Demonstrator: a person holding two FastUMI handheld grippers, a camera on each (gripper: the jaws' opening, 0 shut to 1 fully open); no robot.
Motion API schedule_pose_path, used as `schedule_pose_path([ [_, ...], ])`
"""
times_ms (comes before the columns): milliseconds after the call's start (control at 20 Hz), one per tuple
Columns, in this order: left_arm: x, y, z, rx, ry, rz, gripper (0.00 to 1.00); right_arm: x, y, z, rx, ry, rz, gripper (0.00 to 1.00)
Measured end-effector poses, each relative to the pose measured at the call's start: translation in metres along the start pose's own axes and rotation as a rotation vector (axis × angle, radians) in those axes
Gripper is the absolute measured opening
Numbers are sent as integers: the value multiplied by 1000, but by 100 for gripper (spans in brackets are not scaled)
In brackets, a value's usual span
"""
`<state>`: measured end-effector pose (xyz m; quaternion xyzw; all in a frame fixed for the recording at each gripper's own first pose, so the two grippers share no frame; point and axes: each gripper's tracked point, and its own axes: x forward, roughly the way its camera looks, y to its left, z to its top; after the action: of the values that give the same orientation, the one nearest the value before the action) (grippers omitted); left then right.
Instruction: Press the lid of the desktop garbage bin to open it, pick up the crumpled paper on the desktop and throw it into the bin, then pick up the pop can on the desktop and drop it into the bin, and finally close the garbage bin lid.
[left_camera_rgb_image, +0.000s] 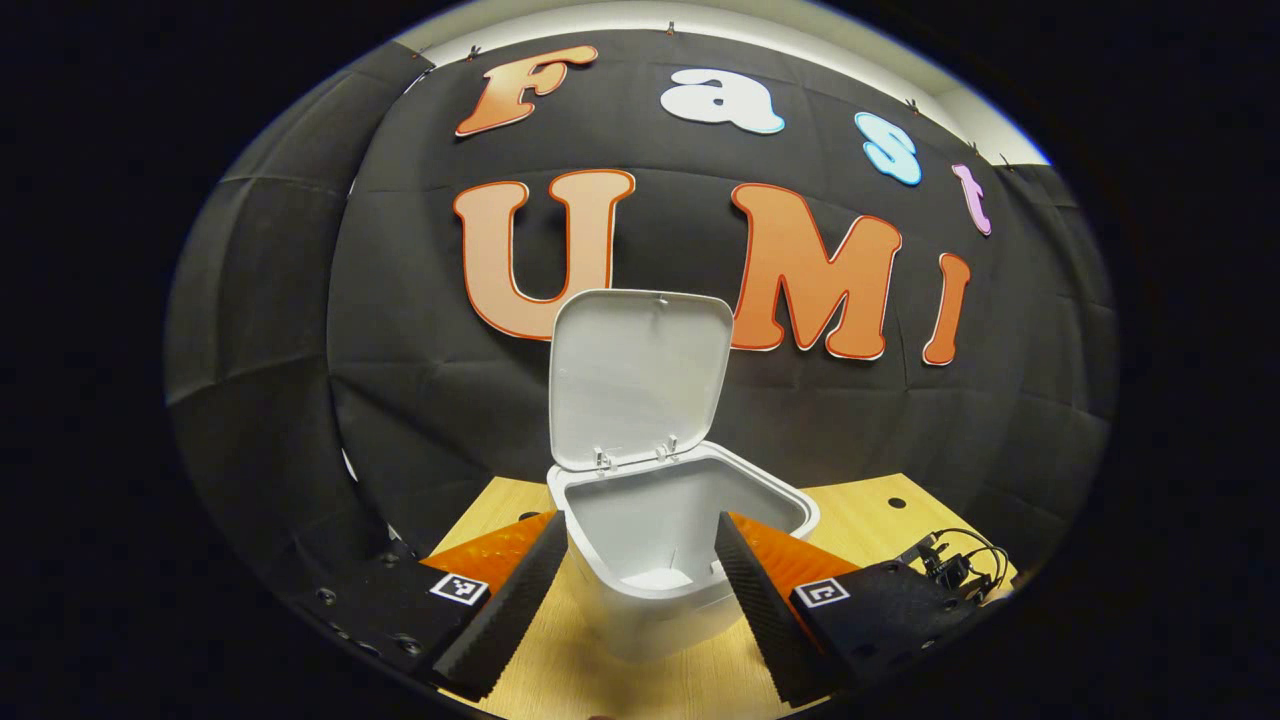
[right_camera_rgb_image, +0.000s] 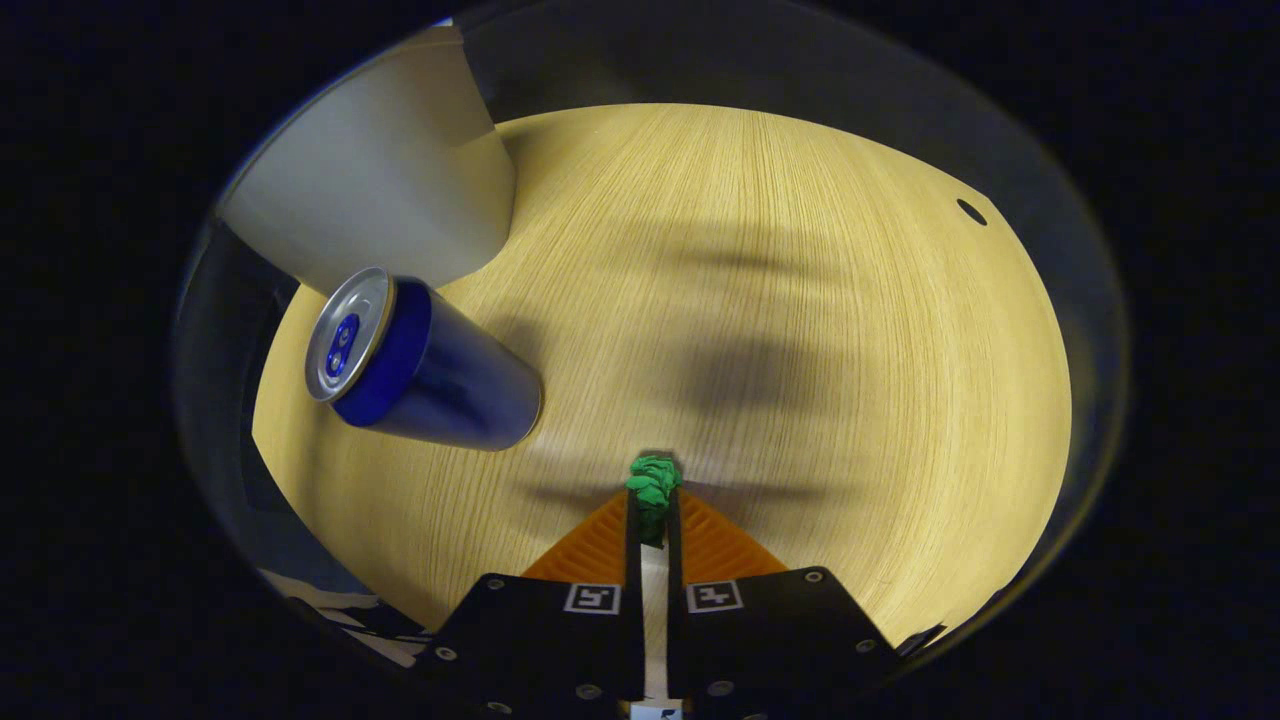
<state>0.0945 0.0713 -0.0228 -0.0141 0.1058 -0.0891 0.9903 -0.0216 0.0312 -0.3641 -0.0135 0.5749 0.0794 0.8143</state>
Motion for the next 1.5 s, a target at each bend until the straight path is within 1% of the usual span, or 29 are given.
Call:
schedule_pose_path([
  [100, 1, -4, 0, -2, -2, -5, 95, -2, -1, 0, 1, -11, -9, 5],
  [250, -2, -5, 1, 3, -5, -9, 95, -15, -3, 9, 16, -64, -6, 5],
  [350, -5, -8, 2, 0, -9, -17, 95, -34, -5, 17, 36, -96, 8, 5],
  [500, -7, -13, 3, -8, -11, -29, 95, -65, -5, 36, 54, -189, 12, 5],
  [700, -10, -25, 4, -13, -12, -53, 95, -122, -6, 71, 53, -337, 23, 5],
  [850, -12, -34, 2, -16, -10, -73, 95, -176, -2, 102, 36, -465, 23, 4],
  [1050, -16, -44, 1, -1, -15, -83, 95, -251, 2, 144, 3, -630, 52, 4],
  [1150, -18, -47, -1, 1, -14, -89, 95, -284, 14, 171, -30, -702, 75, 4],
  [1250, -22, -47, -7, -16, 1, -97, 95, -306, 29, 193, -70, -763, 99, 4],
  [1350, -26, -44, -14, -29, 13, -93, 95, -324, 51, 219, -112, -823, 133, 5],
  [1500, -33, -32, -14, -24, 12, -73, 95, -338, 86, 244, -174, -869, 191, 4],
])
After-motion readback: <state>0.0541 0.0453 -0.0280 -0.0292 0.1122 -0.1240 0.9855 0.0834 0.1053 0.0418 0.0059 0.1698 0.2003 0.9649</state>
